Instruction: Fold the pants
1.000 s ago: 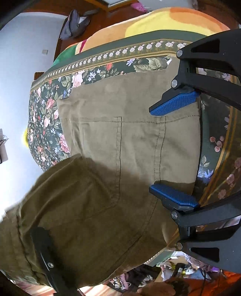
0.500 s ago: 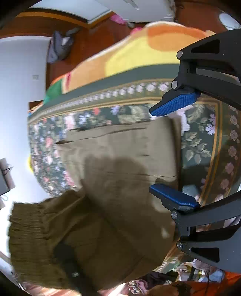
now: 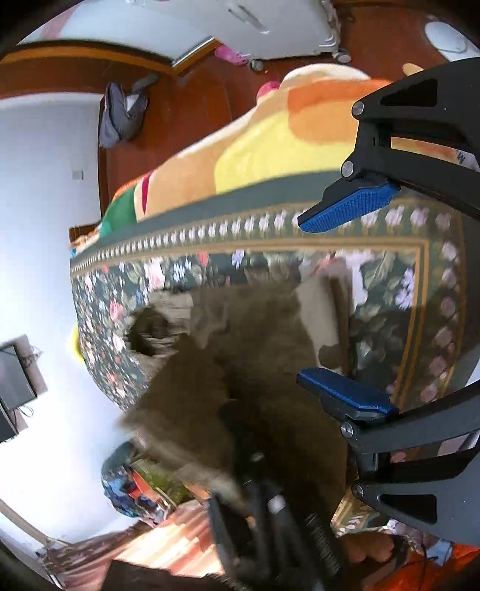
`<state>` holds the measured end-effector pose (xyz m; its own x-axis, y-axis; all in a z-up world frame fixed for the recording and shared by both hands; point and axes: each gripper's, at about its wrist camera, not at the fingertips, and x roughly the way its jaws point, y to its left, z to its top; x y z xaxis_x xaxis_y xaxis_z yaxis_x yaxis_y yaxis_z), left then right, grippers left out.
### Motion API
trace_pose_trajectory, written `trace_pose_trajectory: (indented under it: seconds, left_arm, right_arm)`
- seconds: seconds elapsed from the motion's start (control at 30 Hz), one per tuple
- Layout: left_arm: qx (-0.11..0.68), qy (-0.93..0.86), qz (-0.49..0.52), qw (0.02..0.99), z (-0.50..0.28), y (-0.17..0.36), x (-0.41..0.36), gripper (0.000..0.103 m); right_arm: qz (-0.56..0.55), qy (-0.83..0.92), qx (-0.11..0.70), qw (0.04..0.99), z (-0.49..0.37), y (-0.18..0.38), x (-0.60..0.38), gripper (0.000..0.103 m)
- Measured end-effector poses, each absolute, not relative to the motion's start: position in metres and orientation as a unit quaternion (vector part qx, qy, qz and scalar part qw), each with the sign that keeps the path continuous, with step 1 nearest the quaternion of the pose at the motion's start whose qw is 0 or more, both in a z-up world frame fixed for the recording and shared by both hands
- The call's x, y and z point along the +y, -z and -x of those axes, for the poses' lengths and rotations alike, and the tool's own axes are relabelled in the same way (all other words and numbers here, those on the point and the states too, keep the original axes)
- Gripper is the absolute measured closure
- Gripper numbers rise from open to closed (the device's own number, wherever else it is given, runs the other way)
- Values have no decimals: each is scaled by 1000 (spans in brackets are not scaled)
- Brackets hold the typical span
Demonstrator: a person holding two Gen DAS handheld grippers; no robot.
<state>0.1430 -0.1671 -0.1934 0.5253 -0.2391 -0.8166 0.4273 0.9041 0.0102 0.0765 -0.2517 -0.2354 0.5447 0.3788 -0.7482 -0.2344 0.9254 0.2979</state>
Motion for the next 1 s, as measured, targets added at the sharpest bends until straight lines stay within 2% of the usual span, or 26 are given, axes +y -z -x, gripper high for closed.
trace_pose_trajectory:
  seconds: [0.1, 0.17, 0.23, 0.27, 0.57, 0.7, 1.0]
  left_arm:
    - [455, 190, -113, 863, -140, 197, -170, 65]
    - [455, 191, -113, 863, -136, 196, -170, 56]
    - [457, 205, -95, 860, -134, 194, -169, 27]
    - [456, 211, -84, 860, -132, 191, -168, 23]
    - [416, 198, -54, 886, -128, 157, -146, 22]
    - [398, 148, -61, 903, -143, 150, -117, 17]
    - [481, 87, -34, 872, -182, 214, -58, 16]
  right_arm:
    - [-87, -160, 447, 876, -74, 237, -262, 30]
    - [-91, -152, 450, 875, -71, 238, -268, 30]
    - [-93, -147, 452, 875, -69, 238, -271, 30]
    - [-94, -145, 453, 875, -68, 238, -271, 30]
    - [-95, -146, 443, 880, -64, 228, -270, 30]
    - [-93, -150, 446, 878, -64, 228, -265, 30]
    - [-76, -187, 475, 856, -71, 247, -232, 30]
